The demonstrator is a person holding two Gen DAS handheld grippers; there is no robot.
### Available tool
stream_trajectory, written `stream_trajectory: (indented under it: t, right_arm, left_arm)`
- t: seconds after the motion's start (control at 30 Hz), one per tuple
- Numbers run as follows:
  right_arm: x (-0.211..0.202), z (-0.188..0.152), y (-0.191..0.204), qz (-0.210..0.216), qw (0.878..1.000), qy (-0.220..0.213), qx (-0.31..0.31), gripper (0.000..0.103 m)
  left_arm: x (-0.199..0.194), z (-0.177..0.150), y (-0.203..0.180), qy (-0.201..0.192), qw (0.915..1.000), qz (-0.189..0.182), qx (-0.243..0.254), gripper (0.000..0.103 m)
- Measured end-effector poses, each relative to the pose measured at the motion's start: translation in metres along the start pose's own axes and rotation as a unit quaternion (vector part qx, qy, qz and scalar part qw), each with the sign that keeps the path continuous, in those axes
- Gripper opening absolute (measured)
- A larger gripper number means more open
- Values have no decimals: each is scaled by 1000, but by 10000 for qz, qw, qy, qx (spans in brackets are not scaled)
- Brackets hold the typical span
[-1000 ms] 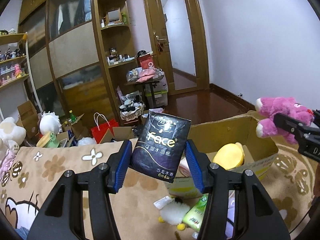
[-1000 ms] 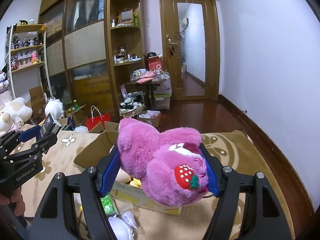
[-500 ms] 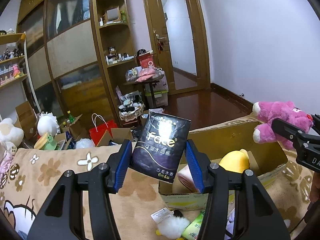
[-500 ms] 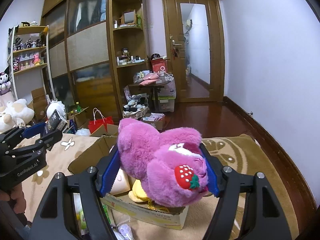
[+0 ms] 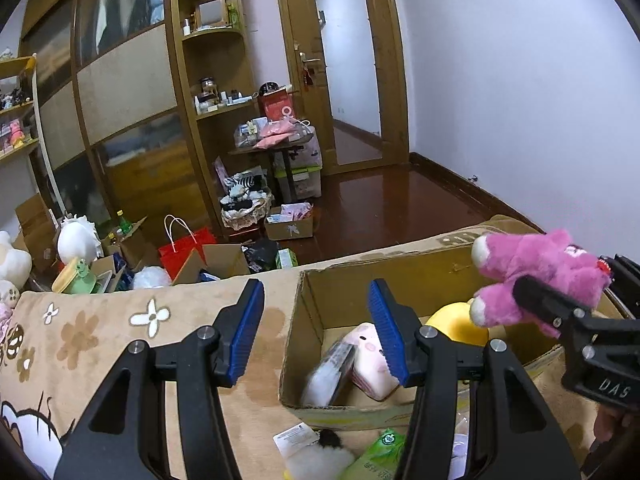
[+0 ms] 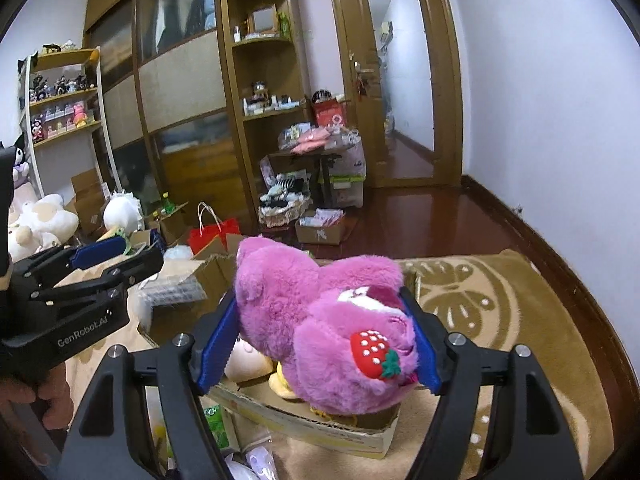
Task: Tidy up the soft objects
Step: 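Open both tools to release tissue pack and pink bear into box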
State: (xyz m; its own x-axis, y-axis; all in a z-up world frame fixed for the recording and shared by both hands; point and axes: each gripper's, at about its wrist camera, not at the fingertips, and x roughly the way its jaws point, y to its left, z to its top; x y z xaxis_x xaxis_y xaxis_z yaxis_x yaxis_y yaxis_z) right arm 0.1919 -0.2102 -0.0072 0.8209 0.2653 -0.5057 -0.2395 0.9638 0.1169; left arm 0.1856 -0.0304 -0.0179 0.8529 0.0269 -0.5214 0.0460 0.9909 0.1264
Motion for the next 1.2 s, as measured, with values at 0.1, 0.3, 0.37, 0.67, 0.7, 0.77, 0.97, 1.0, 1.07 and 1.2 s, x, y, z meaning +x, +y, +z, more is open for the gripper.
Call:
stream_trajectory:
  t: [0.1, 0.3, 0.37, 0.67, 0.7, 0.77, 0.97, 1.0, 1.07, 1.2]
  right_arm:
    - [6, -4, -2, -46, 9999, 93, 35, 81]
    - [15, -7, -6, -49, 9995, 282, 150, 85]
    - [15, -7, -7, -44, 9994, 279, 189, 91]
    - [0, -11, -9, -82, 9993, 225, 278, 102]
    - [-2, -10, -8, -83, 9993, 235, 275, 103]
    - [-5, -10, -5, -104, 9993, 263, 237, 103]
    - [-22, -14, 12, -138, 9994, 312, 56, 103]
    - [-26, -15, 15, -131, 9994, 328, 18, 103]
    - [-32, -17, 20, -142, 9992, 371, -78, 103]
    - [-44, -22, 28, -154, 9988, 432, -171, 103]
  left_arm:
    - [7, -4, 0, 178, 9998, -53, -1, 53]
    - [10, -8, 3, 293, 9995, 28, 66, 55]
    - [11, -10, 5, 358, 9993, 70, 114, 55]
    - [4, -15, 20, 619, 9981, 35, 72, 71]
    - [2, -15, 24, 647, 9979, 35, 33, 72]
    - [-2, -17, 33, 691, 9976, 28, -66, 80]
    - [-24, -24, 45, 739, 9970, 199, -125, 94]
    - [-28, -26, 47, 754, 9969, 207, -129, 94]
    - [-34, -28, 50, 791, 9965, 220, -138, 97]
    - [-45, -32, 54, 880, 9960, 109, -144, 99]
